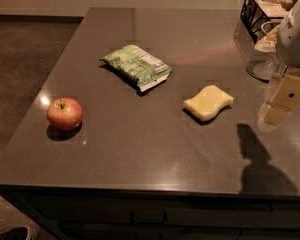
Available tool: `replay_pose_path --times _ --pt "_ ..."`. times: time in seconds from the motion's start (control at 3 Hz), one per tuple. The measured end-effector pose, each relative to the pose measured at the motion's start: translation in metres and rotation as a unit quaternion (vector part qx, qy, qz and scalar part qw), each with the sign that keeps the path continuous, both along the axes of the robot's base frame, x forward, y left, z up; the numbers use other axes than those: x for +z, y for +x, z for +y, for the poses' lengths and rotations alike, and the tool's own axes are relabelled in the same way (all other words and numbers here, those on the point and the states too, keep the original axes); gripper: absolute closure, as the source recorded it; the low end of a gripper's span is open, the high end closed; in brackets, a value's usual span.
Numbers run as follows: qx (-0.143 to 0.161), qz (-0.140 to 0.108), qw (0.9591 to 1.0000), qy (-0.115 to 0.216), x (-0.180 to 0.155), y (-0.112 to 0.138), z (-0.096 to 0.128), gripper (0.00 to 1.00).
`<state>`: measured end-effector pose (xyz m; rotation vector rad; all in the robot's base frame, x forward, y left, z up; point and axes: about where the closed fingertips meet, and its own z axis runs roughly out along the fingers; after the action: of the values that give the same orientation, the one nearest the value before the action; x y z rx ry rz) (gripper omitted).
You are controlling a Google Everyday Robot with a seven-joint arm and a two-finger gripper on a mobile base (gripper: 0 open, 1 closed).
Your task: Move sponge near green jalapeno chip bag
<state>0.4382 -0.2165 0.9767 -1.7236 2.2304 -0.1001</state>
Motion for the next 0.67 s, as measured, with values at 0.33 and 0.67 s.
replay_pose_path --times 0.33,0.67 --pt "0.000 0.000 1.0000 0.000 0.000 0.000 0.000 0.00" --pt "0.008 0.008 0.9999 0.012 -0.011 0.016 0.009 0.00"
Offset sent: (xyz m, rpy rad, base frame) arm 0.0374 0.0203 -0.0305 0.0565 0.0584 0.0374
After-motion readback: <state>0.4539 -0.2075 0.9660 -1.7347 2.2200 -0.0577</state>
